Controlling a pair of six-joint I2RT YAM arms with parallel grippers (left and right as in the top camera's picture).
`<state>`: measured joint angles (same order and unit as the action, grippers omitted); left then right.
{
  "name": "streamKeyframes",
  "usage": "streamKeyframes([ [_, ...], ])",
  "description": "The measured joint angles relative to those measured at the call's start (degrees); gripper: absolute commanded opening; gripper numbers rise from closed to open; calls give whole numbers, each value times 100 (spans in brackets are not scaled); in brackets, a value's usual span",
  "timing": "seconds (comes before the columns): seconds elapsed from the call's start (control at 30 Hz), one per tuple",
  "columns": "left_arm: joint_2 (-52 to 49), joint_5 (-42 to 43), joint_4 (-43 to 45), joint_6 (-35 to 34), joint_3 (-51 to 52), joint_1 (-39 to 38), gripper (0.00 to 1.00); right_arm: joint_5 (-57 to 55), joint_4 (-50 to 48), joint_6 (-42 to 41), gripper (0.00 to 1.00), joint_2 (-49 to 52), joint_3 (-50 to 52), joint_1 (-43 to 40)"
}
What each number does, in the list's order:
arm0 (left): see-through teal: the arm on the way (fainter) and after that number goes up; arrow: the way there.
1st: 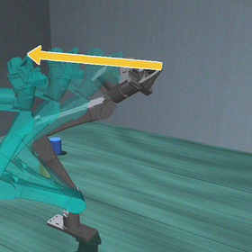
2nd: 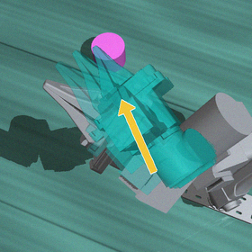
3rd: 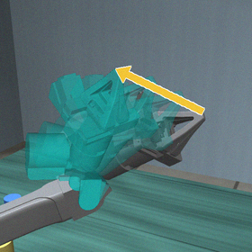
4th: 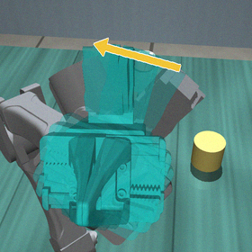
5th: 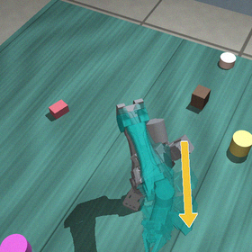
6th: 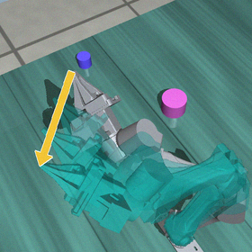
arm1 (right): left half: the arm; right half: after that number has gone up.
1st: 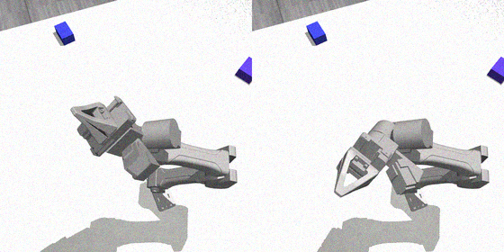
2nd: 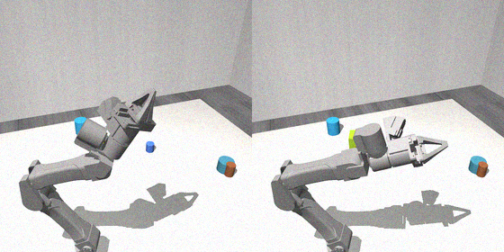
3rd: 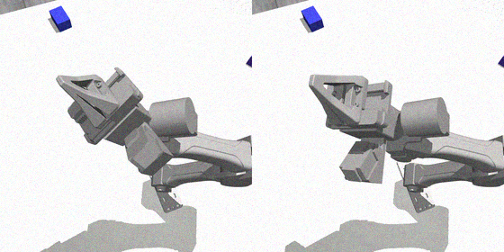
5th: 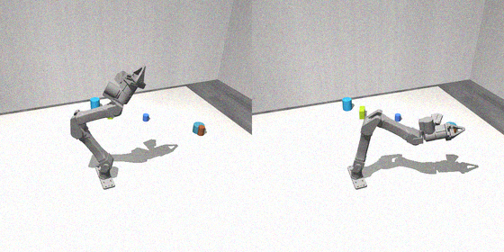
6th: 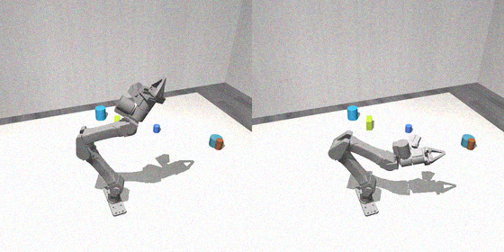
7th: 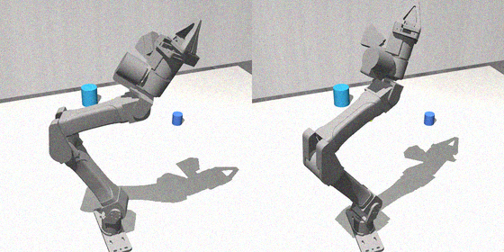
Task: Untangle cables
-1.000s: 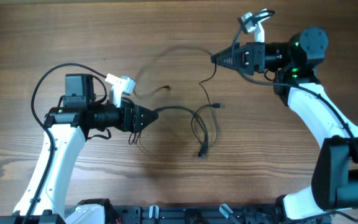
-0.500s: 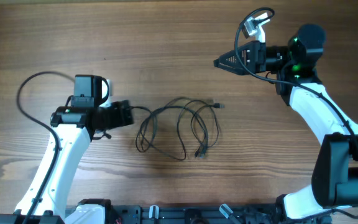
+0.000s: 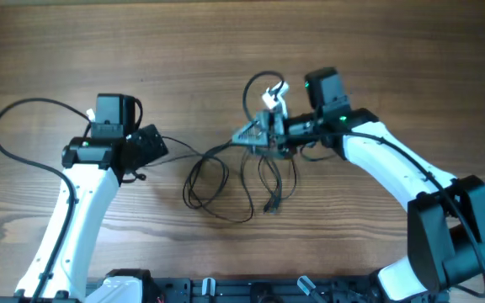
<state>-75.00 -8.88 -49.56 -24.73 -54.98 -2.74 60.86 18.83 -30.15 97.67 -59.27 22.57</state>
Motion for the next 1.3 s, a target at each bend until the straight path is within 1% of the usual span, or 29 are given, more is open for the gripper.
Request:
streamKeyframes([
  [0.07,109,251,-15,63,-127,0,99,-654,319,402,100,0,0,269],
  [0.2,385,890,76,157,-138,0,93,-1582,455,708,100,0,0,964],
  [0.27,529,1115,111,345,-138,0,89,-1832,369,761,100,0,0,1342],
  [0.43,852,1200,114,522,-140,0,88,-2868,286,540,99,0,0,1882],
  [0.5,1150,1200,109,557,-140,0,87,-3432,295,444,95,2,0,2050],
  [0.53,1307,1198,111,560,-140,0,87,-3633,291,428,92,13,0,2105],
  [0.6,1598,1176,114,562,-140,0,86,-3921,280,428,89,111,0,2192],
  [0.63,1755,1154,111,562,-140,0,86,-4019,282,428,86,221,0,2229],
  [0.67,1943,1080,98,562,-140,0,86,-4054,306,402,78,337,0,2258],
  [0.7,2116,984,72,562,-140,0,87,-4083,348,289,74,466,0,2291],
  [0.77,2371,831,-28,562,-146,0,88,-4105,468,-223,75,625,2,2343],
  [0.87,2476,732,-155,564,-146,0,89,-4107,695,-1228,74,734,7,2437],
  [0.93,2470,715,-205,566,-146,0,89,-4105,763,-1639,73,734,4,2538],
  [1.0,2461,704,-254,566,-146,0,89,-4105,787,-1849,73,734,4,2691],
  [1.07,2428,704,-271,566,-146,0,88,-4186,774,-2033,64,734,4,2964],
  [1.1,2417,702,-278,566,-146,0,88,-4280,734,-2107,61,734,7,3084],
  [1.17,2400,704,-284,566,-146,0,89,-4640,568,-2164,59,737,7,3355],
  [1.23,2400,704,-319,566,-146,0,89,-5099,236,-2210,54,776,13,3593],
  [1.3,2400,702,-358,566,-146,0,89,-5582,-127,-2216,54,874,11,3718],
])
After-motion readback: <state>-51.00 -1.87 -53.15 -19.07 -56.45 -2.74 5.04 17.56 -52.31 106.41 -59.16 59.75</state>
